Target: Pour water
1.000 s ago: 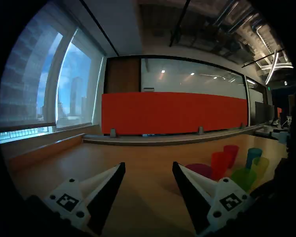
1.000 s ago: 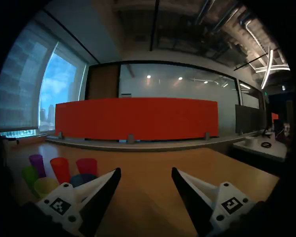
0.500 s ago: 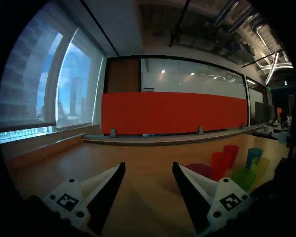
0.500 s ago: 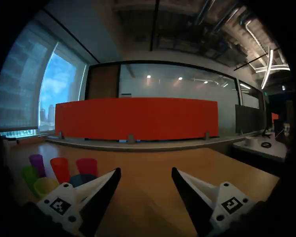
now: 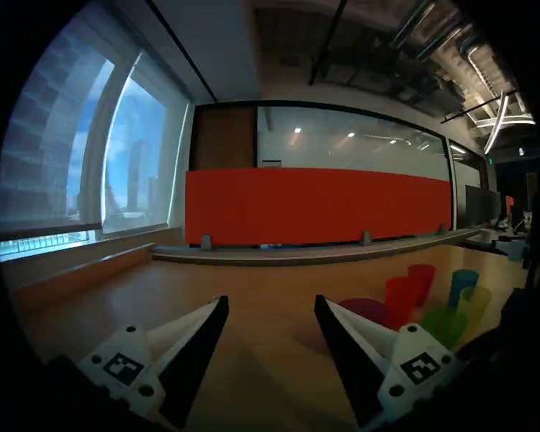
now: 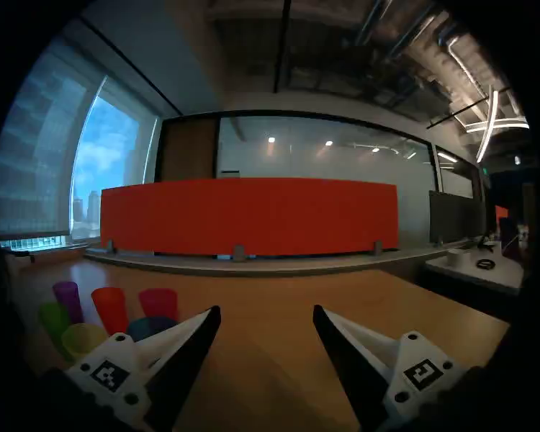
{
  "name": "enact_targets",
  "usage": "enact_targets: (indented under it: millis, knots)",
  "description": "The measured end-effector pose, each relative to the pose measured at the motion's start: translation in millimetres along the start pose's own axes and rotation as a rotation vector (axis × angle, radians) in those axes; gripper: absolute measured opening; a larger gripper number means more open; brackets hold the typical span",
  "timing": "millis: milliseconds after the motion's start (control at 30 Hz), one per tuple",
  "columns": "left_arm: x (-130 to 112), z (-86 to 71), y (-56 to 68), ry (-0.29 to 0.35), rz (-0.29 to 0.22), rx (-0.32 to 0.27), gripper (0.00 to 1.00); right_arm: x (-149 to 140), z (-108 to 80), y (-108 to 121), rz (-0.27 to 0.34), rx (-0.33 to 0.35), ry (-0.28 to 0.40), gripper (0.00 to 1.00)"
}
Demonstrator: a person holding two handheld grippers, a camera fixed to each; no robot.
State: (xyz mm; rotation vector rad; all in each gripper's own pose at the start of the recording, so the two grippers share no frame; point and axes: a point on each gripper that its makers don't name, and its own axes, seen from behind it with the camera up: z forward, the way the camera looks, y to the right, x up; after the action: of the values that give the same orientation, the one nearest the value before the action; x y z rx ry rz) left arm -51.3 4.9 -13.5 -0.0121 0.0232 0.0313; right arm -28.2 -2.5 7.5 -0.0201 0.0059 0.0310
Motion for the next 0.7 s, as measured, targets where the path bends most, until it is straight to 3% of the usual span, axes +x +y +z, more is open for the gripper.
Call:
enact_targets:
  millis: [700]
  knots:
    - [-0.1, 0.7, 0.3, 0.000, -0.001, 0.000, 0.88, 1.1, -0.8, -0.4, 0.000, 0.000, 0.000, 0.99]
